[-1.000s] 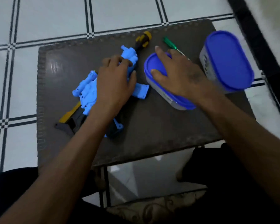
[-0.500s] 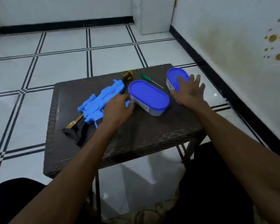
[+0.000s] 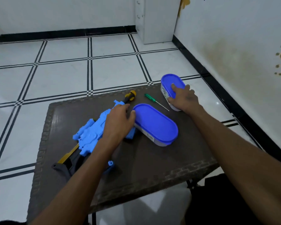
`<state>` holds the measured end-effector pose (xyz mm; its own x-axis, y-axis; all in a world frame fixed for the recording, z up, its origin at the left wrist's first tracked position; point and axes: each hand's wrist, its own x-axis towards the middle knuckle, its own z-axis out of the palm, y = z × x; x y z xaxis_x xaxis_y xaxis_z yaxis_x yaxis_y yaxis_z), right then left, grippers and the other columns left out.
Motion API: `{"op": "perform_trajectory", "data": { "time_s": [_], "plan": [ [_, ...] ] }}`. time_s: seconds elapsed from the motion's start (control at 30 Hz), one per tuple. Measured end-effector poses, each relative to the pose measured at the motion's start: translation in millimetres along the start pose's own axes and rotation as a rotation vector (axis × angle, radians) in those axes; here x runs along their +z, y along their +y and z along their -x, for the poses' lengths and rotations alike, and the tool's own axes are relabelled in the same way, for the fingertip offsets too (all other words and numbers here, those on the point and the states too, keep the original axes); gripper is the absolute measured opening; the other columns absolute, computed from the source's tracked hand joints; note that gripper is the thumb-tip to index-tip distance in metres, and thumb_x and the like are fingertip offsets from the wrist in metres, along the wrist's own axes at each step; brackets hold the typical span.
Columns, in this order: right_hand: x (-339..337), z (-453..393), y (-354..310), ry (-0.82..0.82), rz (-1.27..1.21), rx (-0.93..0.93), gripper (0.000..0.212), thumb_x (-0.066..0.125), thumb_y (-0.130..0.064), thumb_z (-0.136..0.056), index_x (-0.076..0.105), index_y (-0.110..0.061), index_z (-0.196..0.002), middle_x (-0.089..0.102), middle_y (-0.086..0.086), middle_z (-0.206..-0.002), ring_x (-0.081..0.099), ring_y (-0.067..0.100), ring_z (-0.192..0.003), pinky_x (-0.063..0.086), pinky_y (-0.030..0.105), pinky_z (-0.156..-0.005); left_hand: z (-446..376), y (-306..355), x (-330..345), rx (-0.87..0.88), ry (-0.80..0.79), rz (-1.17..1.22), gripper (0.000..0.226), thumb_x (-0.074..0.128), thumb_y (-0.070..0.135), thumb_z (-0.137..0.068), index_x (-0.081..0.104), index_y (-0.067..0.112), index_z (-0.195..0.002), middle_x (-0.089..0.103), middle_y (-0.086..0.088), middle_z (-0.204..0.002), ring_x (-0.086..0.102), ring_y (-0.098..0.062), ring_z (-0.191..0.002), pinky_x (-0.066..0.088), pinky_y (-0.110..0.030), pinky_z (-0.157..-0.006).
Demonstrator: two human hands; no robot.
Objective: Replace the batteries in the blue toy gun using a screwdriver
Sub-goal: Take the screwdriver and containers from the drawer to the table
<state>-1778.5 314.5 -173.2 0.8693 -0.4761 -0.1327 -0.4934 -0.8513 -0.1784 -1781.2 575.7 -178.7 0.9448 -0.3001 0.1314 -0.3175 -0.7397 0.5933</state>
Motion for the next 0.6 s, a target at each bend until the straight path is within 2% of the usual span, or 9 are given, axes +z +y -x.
{"op": "perform_trajectory", "data": {
  "time_s": [0.1, 0.17, 0.23, 0.3, 0.33, 0.4, 0.47, 0.53, 0.6],
  "plan": [
    [-4.0, -7.8, -4.0, -0.039, 0.002, 0.004, 0.072, 0.052, -0.053, -0.093, 0.021, -0.032, -0.154, 0.026, 0.022, -0.148, 0.036, 0.043, -0.131, 0.038, 0.048, -0.103, -3.7, 3.5, -2.8, 0.024, -0.040, -0.001, 0.025, 0.052, 0.031, -0.093, 0.069, 0.015, -0.102, 0.065, -0.004, -0.098, 0.062, -0.022, -0.089, 0.049, -0.038, -0.078],
    [-7.4, -4.7, -6.3, -0.034, 0.012, 0.010, 0.073, 0.052, -0.054, -0.092, 0.022, -0.029, -0.154, 0.020, 0.022, -0.154, 0.027, 0.043, -0.139, 0.032, 0.051, -0.109, -2.4, 6.7, -6.8, 0.022, -0.046, 0.005, 0.023, 0.052, 0.029, -0.093, 0.070, 0.016, -0.099, 0.066, -0.002, -0.095, 0.061, -0.020, -0.087, 0.048, -0.036, -0.076],
    [-12.6, 11.3, -12.2, 0.107, 0.027, -0.075, 0.070, 0.052, -0.051, -0.093, 0.028, -0.022, -0.152, 0.018, 0.022, -0.158, 0.019, 0.041, -0.144, 0.027, 0.052, -0.113, 0.8, 6.9, -9.4, 0.032, -0.025, 0.003, 0.022, 0.053, 0.028, -0.092, 0.070, 0.015, -0.095, 0.068, -0.003, -0.092, 0.063, -0.022, -0.087, 0.049, -0.038, -0.076],
    [-15.8, 37.1, -19.9, 0.277, -0.040, -0.199, 0.062, 0.052, -0.047, -0.094, 0.037, -0.019, -0.147, 0.033, 0.018, -0.153, 0.032, 0.037, -0.139, 0.034, 0.048, -0.109, 6.4, 6.4, -9.9, 0.047, -0.003, 0.007, 0.022, 0.052, 0.027, -0.092, 0.070, 0.015, -0.095, 0.069, -0.003, -0.093, 0.063, -0.023, -0.089, 0.050, -0.039, -0.077],
    [-15.1, 53.7, -25.2, 0.275, -0.102, -0.237, 0.061, 0.052, -0.049, -0.093, 0.040, -0.021, -0.146, 0.040, 0.014, -0.149, 0.039, 0.034, -0.135, 0.038, 0.045, -0.105, 10.8, 6.0, -9.4, 0.049, 0.012, 0.006, 0.022, 0.052, 0.027, -0.092, 0.071, 0.016, -0.098, 0.070, -0.003, -0.095, 0.064, -0.023, -0.090, 0.050, -0.039, -0.078],
    [-8.6, 87.7, -33.7, 0.102, -0.168, -0.285, 0.070, 0.051, -0.062, -0.089, 0.035, -0.027, -0.148, 0.045, 0.010, -0.146, 0.044, 0.030, -0.133, 0.042, 0.044, -0.104, 24.4, 3.0, -6.4, 0.048, 0.038, -0.001, 0.024, 0.053, 0.029, -0.091, 0.070, 0.019, -0.105, 0.070, -0.002, -0.100, 0.064, -0.023, -0.094, 0.050, -0.038, -0.080],
    [4.0, 115.7, -38.4, -0.084, -0.072, -0.316, 0.087, 0.053, -0.071, -0.082, 0.023, -0.031, -0.153, 0.040, 0.009, -0.149, 0.040, 0.029, -0.136, 0.041, 0.045, -0.105, 43.4, 0.1, -3.6, 0.055, 0.041, 0.011, 0.025, 0.054, 0.031, -0.091, 0.069, 0.021, -0.108, 0.071, 0.000, -0.100, 0.065, -0.021, -0.094, 0.052, -0.039, -0.079],
    [13.5, 129.3, -37.4, -0.136, 0.051, -0.321, 0.093, 0.056, -0.070, -0.081, 0.016, -0.031, -0.155, 0.034, 0.010, -0.152, 0.037, 0.030, -0.138, 0.040, 0.045, -0.104, 56.6, -0.7, -1.0, 0.075, 0.035, 0.026, 0.024, 0.054, 0.032, -0.091, 0.069, 0.022, -0.107, 0.070, 0.001, -0.099, 0.065, -0.019, -0.092, 0.053, -0.040, -0.077],
    [16.3, 137.5, -32.0, -0.096, 0.074, -0.285, 0.092, 0.058, -0.065, -0.082, 0.017, -0.029, -0.155, 0.034, 0.012, -0.149, 0.038, 0.031, -0.135, 0.041, 0.044, -0.102, 64.4, -2.1, 1.4, 0.085, 0.052, 0.037, 0.020, 0.055, 0.031, -0.092, 0.069, 0.021, -0.103, 0.069, 0.001, -0.097, 0.064, -0.017, -0.090, 0.052, -0.037, -0.074]
  ]
}}
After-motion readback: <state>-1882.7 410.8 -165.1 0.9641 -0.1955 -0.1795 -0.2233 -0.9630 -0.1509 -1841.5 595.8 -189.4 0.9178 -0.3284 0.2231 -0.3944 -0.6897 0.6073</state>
